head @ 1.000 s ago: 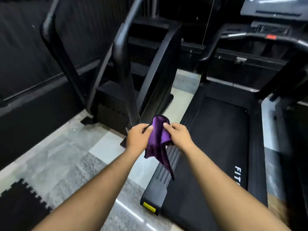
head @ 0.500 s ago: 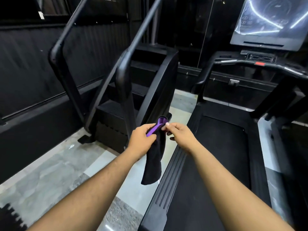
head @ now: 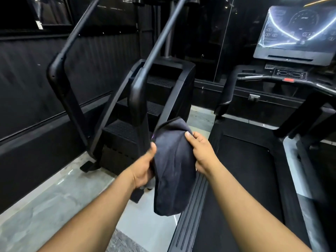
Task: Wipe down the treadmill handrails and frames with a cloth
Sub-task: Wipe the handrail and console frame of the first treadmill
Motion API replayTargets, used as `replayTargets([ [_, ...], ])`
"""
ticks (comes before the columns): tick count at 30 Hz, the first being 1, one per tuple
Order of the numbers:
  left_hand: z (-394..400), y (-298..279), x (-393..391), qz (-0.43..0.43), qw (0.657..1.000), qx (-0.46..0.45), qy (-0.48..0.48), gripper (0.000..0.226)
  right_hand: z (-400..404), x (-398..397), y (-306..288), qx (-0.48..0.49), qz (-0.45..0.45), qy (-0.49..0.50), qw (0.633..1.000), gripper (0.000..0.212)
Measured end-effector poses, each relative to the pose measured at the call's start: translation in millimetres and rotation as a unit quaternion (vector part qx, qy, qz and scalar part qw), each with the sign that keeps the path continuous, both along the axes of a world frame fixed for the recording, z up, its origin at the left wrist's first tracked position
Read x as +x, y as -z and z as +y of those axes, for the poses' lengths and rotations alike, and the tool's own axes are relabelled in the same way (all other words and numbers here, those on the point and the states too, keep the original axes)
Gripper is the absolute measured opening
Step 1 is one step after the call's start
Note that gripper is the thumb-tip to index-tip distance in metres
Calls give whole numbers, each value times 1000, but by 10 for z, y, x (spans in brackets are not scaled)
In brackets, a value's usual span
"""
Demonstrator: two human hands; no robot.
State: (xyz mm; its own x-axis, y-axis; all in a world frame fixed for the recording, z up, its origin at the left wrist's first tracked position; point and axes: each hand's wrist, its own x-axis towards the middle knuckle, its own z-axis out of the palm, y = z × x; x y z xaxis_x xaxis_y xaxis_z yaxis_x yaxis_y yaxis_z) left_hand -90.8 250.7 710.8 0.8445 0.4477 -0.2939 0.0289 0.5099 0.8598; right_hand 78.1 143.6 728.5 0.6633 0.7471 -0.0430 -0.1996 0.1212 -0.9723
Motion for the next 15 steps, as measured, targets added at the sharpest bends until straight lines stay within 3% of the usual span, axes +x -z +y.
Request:
replayTargets([
  [2, 60, 205, 8, 13, 998, 8, 54, 46, 195, 47, -57, 5, 33, 47, 998, 29],
  [4, 301, 244, 105, -4, 999, 16, 37, 29, 381, 97, 11, 0, 87, 69, 994, 33],
  [7, 834, 247, 252, 3, 1000, 29, 3, 21, 490, 61, 270, -119, 42, -11, 992, 33],
  [10, 1398, 345, 310, 87, 990, 107, 44, 25, 718, -86, 586, -206, -24, -41, 977, 34],
  [13, 1878, 355, 368, 142, 975, 155, 73, 33, 1019, -180, 676, -170, -27, 80, 982, 40],
  [15, 2180, 285, 446, 135, 971, 163, 108, 58, 1202, -152, 678, -179, -54, 149, 971, 49],
])
